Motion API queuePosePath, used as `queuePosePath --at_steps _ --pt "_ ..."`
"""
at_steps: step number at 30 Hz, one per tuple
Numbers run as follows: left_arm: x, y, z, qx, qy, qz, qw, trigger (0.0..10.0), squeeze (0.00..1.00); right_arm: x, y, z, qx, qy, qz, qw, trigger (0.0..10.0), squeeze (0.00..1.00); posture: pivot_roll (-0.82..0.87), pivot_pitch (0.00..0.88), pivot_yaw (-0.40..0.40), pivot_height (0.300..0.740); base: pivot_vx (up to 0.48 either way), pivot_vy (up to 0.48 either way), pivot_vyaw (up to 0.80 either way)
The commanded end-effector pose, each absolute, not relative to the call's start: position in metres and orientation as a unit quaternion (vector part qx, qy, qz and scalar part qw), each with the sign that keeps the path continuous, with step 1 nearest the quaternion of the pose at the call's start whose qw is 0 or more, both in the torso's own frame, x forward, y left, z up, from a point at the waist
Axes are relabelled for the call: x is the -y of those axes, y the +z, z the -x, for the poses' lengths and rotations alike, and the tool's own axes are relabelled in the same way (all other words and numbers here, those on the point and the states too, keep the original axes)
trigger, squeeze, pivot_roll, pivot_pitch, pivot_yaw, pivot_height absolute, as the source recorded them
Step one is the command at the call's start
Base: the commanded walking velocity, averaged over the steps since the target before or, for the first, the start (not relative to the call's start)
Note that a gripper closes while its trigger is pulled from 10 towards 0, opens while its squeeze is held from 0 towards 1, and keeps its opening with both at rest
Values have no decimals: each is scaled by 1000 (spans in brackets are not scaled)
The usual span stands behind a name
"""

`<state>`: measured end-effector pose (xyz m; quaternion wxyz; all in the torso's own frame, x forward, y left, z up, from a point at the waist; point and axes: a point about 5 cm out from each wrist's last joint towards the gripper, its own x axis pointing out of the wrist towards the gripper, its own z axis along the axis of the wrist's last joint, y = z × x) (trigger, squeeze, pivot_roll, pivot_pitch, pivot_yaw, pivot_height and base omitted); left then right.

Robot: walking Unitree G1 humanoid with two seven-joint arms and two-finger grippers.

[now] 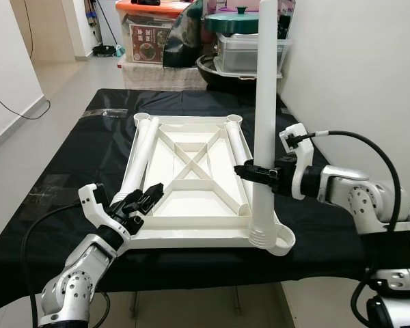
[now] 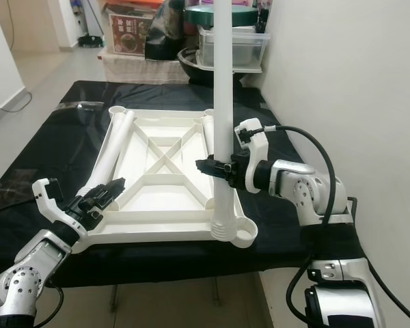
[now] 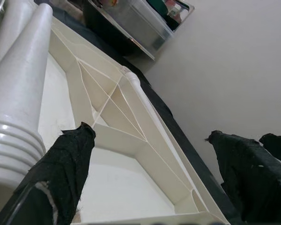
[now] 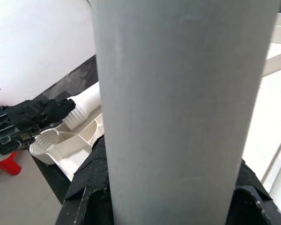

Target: Building children table

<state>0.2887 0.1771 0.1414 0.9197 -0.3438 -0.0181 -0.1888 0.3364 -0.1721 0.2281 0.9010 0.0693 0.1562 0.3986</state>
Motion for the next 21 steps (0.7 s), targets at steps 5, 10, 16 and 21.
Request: queuePosePath --at_steps 5,10,16,21 --pt "-176 135 -290 9 -181 336 924 10000 0 173 227 -337 -145 394 -80 904 0 0 38 0 -82 740 0 0 0" --pt "-175 135 -290 8 -185 339 922 10000 0 173 228 -338 -133 397 -108 902 0 0 38 0 -80 740 0 0 0" --pt "-170 135 -291 8 -193 344 919 10000 0 158 233 -334 -96 428 -204 875 0 0 44 0 -80 740 0 0 0" --pt "-170 136 -291 9 -196 346 918 10000 0 151 235 -337 -85 420 -262 864 0 0 44 0 -80 740 0 0 0"
